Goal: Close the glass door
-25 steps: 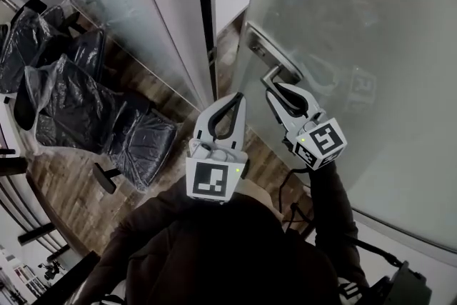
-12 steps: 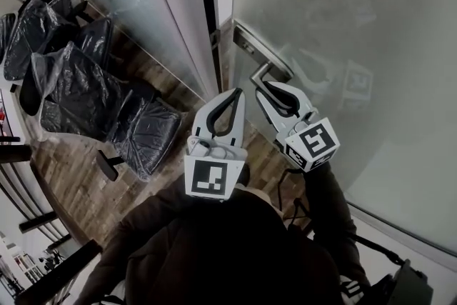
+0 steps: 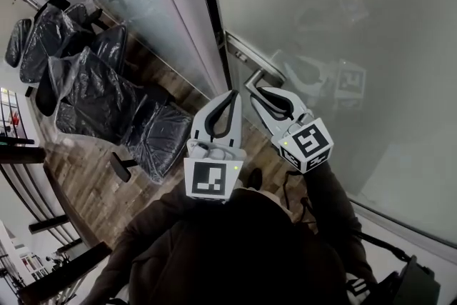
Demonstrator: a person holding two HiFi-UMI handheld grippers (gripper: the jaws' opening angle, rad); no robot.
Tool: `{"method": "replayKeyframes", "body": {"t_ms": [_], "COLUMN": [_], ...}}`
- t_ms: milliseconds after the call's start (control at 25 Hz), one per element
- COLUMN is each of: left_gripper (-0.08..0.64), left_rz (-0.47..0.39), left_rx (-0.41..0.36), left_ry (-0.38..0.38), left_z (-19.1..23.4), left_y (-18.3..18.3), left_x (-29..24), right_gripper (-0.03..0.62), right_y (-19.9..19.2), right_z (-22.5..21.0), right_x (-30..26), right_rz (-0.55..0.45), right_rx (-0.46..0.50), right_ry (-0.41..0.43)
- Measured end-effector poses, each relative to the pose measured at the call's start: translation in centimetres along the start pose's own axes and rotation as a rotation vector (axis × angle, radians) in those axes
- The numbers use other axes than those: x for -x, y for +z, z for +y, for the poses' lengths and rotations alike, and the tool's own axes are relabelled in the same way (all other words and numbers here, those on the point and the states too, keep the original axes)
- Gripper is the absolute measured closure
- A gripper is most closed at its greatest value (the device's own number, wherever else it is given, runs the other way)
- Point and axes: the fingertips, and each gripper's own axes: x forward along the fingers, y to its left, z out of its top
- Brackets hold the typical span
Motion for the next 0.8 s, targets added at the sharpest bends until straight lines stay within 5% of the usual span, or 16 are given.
{"method": "replayKeyframes", "body": {"t_ms": [800], "left_gripper": [0.563], "left_rz": [-0.058], "left_rx": [-0.025], "left_ry": [0.047], "left_z": [-1.0], "left_y": [2.4], "left_x": [2.9], "right_gripper": [0.528], "right_y": [-0.3], "right_z": [3.0], "right_x": [0.8], "right_rz": [-0.003], "right_rx": [-0.003], "right_ry": [0.032]}}
